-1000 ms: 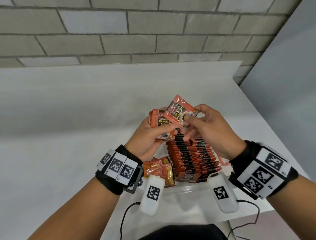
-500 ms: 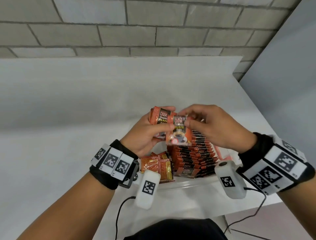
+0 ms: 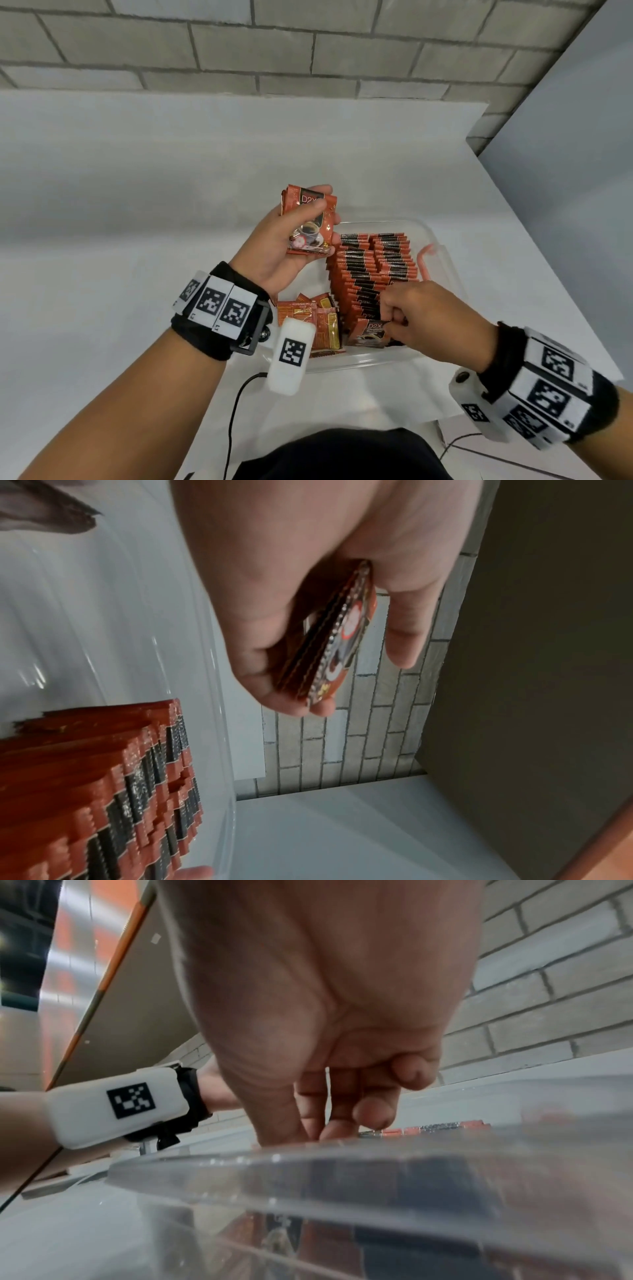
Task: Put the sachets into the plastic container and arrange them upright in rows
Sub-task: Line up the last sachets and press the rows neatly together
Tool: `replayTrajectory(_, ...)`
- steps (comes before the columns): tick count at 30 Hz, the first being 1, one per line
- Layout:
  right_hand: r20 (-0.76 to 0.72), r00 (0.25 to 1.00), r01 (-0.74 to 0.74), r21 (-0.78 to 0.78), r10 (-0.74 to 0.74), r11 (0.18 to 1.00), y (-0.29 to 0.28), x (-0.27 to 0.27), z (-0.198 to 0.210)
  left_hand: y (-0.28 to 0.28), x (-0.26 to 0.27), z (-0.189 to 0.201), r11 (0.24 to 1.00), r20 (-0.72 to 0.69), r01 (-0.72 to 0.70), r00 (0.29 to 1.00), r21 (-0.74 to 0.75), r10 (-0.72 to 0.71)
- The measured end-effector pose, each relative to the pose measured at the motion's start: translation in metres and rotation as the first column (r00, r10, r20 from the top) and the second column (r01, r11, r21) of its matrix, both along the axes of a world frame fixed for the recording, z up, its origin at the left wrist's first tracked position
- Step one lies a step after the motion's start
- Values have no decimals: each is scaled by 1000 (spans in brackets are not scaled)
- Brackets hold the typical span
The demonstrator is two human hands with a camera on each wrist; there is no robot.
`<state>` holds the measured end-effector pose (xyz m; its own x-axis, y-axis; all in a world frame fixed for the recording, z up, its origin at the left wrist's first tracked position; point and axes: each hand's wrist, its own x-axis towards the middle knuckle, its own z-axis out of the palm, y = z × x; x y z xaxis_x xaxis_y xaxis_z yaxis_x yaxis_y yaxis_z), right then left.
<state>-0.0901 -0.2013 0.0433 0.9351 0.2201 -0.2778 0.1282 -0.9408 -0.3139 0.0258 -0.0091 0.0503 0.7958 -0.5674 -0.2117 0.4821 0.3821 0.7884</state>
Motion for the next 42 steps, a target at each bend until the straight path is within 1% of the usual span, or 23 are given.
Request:
replayTrajectory(3,-26,999,-48,-75,46,996,1,1,-4,1,-1,1,1000,11,-1,1000,10,1)
replayTrajectory(8,-93,988,-137,-131,125,982,4,4,-5,3,-1,3,1000,18,-1,1000,9,0)
replayTrajectory(15,-91,980,-194,-261,176,945,8,7,-4,2,-3,3,1000,4,-6,1000,5,6)
replayTrajectory(17,-83,980,-195,-261,179,945,7,8,-4,2,-4,3,1000,-10,-6,1000,-7,6)
replayTrajectory(19,-83,983,-177,-228,162,957,4,9,-3,2,-4,2,999,-32,-5,999,-32,3)
replayTrajectory(23,-111,990,-100,-161,83,982,-3,10,-1,3,-4,-1,996,-105,-2,994,-93,-8)
replayTrajectory(27,-133,990,-64,-97,51,993,-6,10,5,3,-4,-4,997,-106,-5,994,-83,-4)
replayTrajectory(28,-128,991,-41,-58,33,998,-6,12,9,3,-5,-5,998,-87,-7,996,-67,1)
replayTrajectory(30,-51,997,57,104,-52,993,-6,17,22,3,-6,-6,1000,-42,1,999,-22,-2)
replayTrajectory(31,21,992,116,217,-124,969,-5,21,30,3,-6,-6,1000,-22,12,1000,-4,-13)
replayTrajectory(33,140,953,191,415,-269,890,-1,31,43,2,-7,-4,999,5,42,999,14,-42)
replayTrajectory(35,151,921,232,529,-360,816,3,39,51,-1,-10,-4,998,26,60,998,25,-61)
replayTrajectory(37,103,918,261,570,-382,779,8,45,52,-4,-13,-4,997,40,68,997,39,-70)
replayTrajectory(39,67,930,258,579,-360,774,14,48,49,-6,-15,-6,996,48,71,996,51,-73)
replayTrajectory(42,89,923,247,611,-375,752,19,52,45,-6,-15,-5,996,50,67,996,53,-70)
